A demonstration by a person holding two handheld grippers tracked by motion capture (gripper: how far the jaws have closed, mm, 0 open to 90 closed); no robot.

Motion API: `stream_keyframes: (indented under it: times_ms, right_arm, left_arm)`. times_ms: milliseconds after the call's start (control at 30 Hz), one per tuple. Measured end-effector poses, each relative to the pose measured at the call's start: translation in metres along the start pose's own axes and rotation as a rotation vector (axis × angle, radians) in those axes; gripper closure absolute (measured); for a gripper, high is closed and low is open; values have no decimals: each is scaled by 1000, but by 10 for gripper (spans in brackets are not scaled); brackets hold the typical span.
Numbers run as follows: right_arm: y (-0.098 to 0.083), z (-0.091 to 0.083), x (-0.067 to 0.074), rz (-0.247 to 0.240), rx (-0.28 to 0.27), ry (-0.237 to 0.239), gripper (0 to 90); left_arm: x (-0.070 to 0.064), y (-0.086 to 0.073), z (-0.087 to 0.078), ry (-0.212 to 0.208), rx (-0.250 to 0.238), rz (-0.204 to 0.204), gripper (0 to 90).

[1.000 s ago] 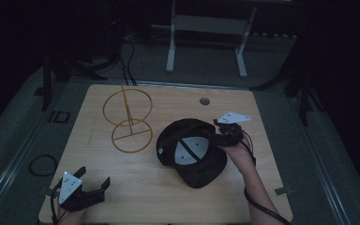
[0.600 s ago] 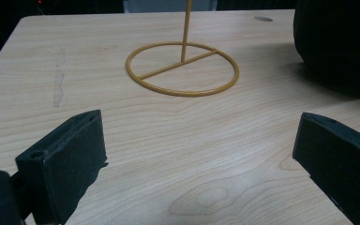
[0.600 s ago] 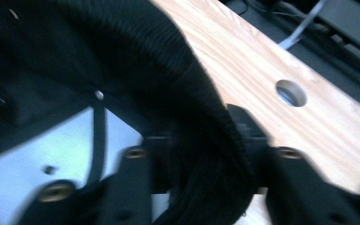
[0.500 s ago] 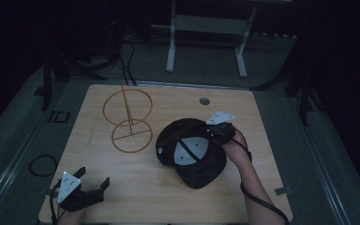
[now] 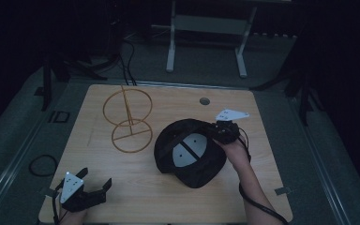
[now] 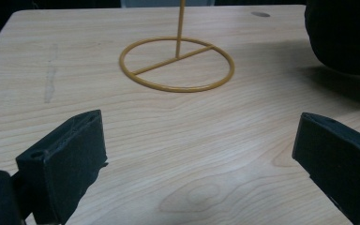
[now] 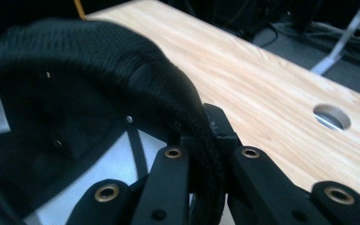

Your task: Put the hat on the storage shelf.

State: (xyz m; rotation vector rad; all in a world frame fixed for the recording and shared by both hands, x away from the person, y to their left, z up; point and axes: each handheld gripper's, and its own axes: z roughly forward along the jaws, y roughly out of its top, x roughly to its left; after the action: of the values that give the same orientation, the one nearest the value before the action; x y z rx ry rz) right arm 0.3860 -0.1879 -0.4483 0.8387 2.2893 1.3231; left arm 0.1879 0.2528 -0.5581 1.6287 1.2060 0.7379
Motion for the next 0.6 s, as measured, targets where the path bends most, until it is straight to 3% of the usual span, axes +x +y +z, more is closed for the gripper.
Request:
stream_keyframes:
  times_ms: [67,333,600]
  right_arm:
    - [6,-6,2,16,-27,11,881]
    - [25,-26,10,15,-88,-23,881]
    - [28,-38,13,63,-121,-15,881]
  left_arm:
    - [-3,1,-1,-8,0,0,34]
    - [-28,9,-3,-62,-18,32,34]
    - [-62,24,5,-187,18,50,34]
